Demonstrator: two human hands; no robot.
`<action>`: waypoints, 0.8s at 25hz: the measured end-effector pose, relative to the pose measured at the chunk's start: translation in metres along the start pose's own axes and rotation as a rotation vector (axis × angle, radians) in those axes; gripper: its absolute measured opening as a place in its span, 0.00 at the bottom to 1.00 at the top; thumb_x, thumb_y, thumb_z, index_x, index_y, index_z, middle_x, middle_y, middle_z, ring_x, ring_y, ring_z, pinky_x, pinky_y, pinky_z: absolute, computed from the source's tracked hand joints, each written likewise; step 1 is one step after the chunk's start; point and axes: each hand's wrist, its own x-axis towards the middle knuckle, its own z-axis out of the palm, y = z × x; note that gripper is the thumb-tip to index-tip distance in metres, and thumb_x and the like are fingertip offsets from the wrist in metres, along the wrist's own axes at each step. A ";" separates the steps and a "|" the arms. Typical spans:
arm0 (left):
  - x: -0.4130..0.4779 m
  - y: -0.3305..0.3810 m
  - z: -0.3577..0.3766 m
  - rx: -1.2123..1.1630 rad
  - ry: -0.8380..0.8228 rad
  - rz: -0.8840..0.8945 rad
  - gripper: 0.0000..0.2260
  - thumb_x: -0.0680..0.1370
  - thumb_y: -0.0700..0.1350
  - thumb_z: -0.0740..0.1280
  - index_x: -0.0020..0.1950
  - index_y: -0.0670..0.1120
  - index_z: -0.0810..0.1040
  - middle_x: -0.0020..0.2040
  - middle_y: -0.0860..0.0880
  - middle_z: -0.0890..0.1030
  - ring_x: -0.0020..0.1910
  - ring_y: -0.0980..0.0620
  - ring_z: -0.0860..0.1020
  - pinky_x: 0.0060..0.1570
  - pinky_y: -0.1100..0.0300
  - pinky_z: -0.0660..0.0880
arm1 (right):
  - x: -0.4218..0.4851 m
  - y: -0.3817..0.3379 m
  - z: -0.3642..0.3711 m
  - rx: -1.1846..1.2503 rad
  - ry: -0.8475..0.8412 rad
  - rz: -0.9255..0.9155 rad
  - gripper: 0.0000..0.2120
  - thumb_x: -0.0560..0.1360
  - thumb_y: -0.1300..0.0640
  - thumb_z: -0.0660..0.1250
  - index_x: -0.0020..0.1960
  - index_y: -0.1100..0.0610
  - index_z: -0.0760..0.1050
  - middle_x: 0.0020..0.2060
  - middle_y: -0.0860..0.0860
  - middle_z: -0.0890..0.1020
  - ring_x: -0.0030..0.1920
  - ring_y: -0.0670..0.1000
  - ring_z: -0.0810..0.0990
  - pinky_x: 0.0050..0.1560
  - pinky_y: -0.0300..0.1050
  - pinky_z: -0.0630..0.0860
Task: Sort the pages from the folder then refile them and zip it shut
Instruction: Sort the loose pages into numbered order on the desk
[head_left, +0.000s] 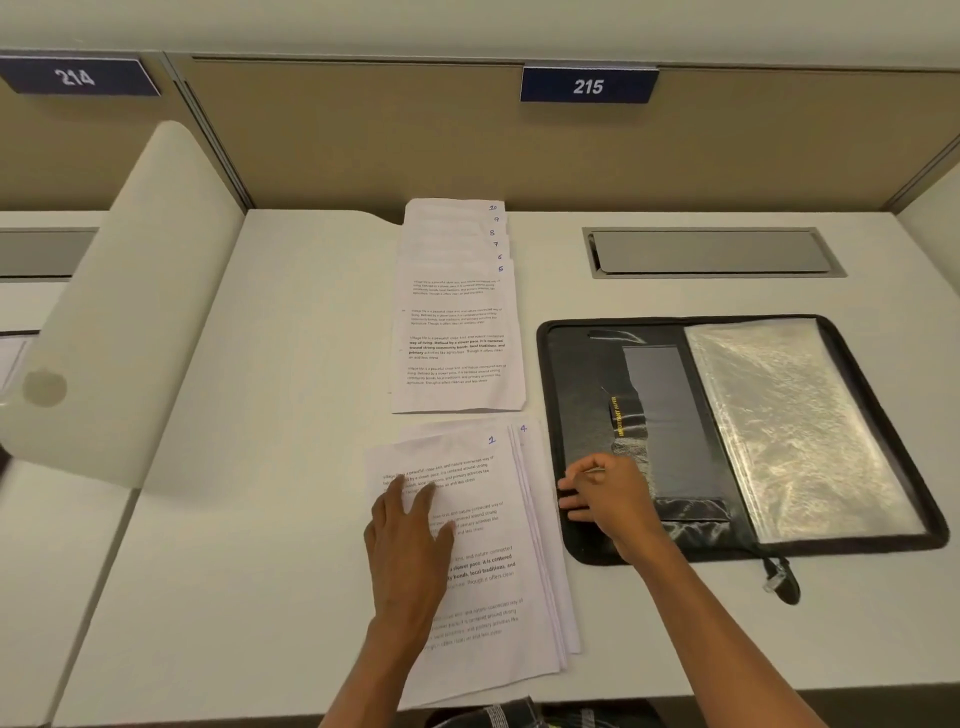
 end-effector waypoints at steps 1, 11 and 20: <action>0.000 0.000 0.000 -0.003 0.007 -0.004 0.25 0.81 0.51 0.70 0.78 0.52 0.71 0.82 0.46 0.61 0.81 0.46 0.57 0.78 0.46 0.60 | 0.000 -0.002 0.000 -0.063 -0.034 0.004 0.02 0.79 0.58 0.72 0.48 0.57 0.80 0.43 0.55 0.87 0.39 0.52 0.87 0.45 0.50 0.86; 0.002 0.003 0.002 0.023 0.011 -0.029 0.24 0.81 0.51 0.70 0.76 0.52 0.72 0.81 0.46 0.62 0.80 0.45 0.59 0.78 0.46 0.60 | -0.023 0.010 0.031 -0.496 0.025 -0.107 0.06 0.77 0.58 0.73 0.43 0.54 0.79 0.37 0.47 0.81 0.36 0.45 0.78 0.38 0.43 0.79; 0.002 -0.004 0.001 0.064 0.004 -0.037 0.24 0.80 0.52 0.70 0.76 0.52 0.72 0.81 0.45 0.62 0.80 0.45 0.59 0.77 0.45 0.61 | -0.030 -0.058 -0.058 -0.381 0.261 -0.202 0.06 0.80 0.62 0.68 0.45 0.57 0.74 0.40 0.51 0.80 0.37 0.49 0.80 0.33 0.43 0.76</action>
